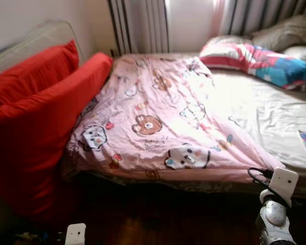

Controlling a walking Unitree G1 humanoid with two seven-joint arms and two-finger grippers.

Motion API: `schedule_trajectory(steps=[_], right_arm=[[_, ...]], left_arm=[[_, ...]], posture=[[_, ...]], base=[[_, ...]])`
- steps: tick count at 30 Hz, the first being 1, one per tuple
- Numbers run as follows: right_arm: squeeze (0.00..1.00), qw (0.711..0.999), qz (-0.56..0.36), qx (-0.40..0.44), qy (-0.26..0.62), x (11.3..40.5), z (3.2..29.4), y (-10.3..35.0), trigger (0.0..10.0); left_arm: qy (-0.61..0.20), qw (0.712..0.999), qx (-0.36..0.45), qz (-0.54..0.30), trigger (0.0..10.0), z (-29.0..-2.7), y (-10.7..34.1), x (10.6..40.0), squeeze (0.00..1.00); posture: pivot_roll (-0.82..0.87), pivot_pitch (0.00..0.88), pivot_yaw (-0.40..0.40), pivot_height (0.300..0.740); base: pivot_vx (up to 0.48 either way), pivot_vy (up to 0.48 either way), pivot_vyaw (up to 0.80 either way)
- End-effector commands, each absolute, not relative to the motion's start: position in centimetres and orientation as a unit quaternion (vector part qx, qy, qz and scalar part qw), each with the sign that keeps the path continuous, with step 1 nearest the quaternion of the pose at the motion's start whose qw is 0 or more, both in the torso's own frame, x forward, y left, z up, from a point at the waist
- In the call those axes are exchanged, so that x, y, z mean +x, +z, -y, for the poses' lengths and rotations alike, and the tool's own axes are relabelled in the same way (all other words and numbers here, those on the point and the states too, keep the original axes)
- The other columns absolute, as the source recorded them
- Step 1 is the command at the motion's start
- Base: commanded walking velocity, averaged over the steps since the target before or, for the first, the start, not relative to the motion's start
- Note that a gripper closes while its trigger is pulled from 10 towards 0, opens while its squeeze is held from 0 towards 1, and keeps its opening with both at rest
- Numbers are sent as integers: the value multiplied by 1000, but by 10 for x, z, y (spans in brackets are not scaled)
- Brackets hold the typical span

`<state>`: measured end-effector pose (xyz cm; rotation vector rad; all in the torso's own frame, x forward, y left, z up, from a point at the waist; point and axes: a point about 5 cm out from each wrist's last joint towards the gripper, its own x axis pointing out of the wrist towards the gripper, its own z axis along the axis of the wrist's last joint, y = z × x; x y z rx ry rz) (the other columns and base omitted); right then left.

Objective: Clean up the room

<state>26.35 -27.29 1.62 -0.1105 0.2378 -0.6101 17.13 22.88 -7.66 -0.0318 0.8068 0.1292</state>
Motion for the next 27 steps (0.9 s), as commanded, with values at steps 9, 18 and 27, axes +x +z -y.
schedule_trajectory(steps=[9,18,27], right_arm=[[0,942,-138,-50,-301,262,268,10,10000],[1000,937,-153,-56,-308,259,270,7,10000],[1000,925,-171,-69,-332,255,277,5,10000]], left_arm=[[72,906,-7,-417,10000,-244,-80,155,0],[76,899,-7,-431,10000,-243,-84,150,0],[76,899,-9,-431,10000,-243,-83,152,0]], posture=[[4,3,31,740],[4,0,31,740],[7,0,30,740]], base=[[0,0,0],[0,0,0],[0,0,0]])
